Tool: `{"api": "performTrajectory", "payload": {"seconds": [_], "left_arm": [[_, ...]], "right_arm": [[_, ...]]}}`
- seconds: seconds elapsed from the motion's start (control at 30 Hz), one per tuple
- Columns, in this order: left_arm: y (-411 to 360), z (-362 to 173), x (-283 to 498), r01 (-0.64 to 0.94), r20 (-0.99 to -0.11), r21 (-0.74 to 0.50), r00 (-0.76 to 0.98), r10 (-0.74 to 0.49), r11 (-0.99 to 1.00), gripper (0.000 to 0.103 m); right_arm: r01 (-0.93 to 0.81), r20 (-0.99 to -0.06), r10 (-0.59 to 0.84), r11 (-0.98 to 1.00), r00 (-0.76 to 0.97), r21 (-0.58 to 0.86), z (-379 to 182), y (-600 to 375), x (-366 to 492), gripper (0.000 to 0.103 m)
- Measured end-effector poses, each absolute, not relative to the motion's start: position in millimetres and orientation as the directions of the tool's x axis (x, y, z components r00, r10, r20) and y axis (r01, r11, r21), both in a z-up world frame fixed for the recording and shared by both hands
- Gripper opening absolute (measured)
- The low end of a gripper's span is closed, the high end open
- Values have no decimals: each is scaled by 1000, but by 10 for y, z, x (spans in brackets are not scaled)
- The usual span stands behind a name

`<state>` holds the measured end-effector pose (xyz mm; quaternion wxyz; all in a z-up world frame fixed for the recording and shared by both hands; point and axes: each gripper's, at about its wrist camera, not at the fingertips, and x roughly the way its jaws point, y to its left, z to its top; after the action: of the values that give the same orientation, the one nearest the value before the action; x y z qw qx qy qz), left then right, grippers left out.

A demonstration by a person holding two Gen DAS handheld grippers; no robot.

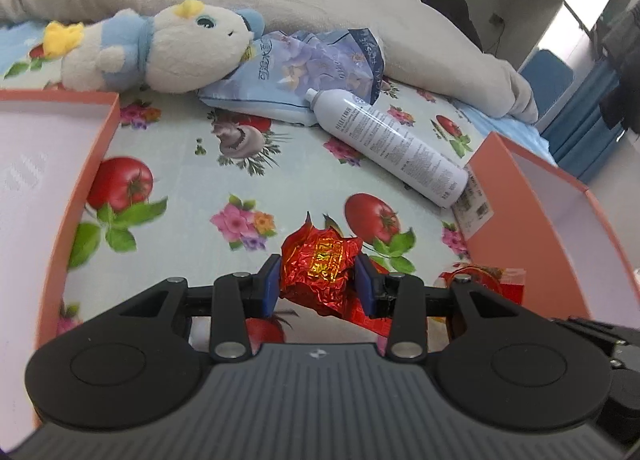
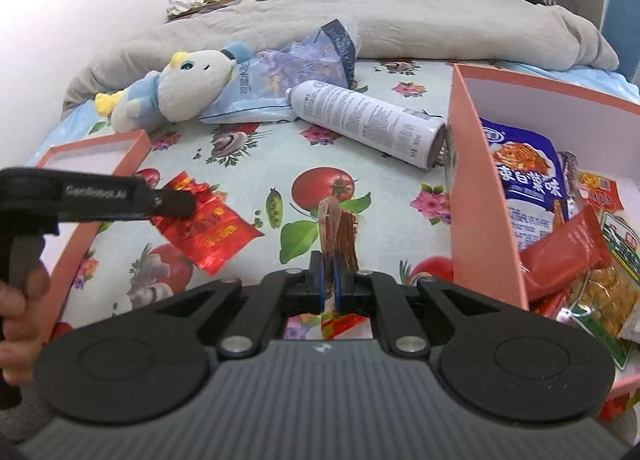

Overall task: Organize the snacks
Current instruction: 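Lift the red candy and dried-meat bag and carry both over the orange box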

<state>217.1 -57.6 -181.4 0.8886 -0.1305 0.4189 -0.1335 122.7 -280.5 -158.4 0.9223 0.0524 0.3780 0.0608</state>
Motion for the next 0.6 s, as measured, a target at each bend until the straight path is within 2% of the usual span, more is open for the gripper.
{"api": "performTrajectory", "payload": {"seconds": [0.3,0.6], "left_arm": [[-682,-1578,2048,138,-688,-354,631,-358,925,44],[-786,-1038,2076,156,-649,-350,671,-359,924,44]], "right_arm": [[-60,-666,167,982,727,180,-1321,-2889,1166,7],[-66,-611,165,981,774,181,-864,-2985,1082,7]]}}
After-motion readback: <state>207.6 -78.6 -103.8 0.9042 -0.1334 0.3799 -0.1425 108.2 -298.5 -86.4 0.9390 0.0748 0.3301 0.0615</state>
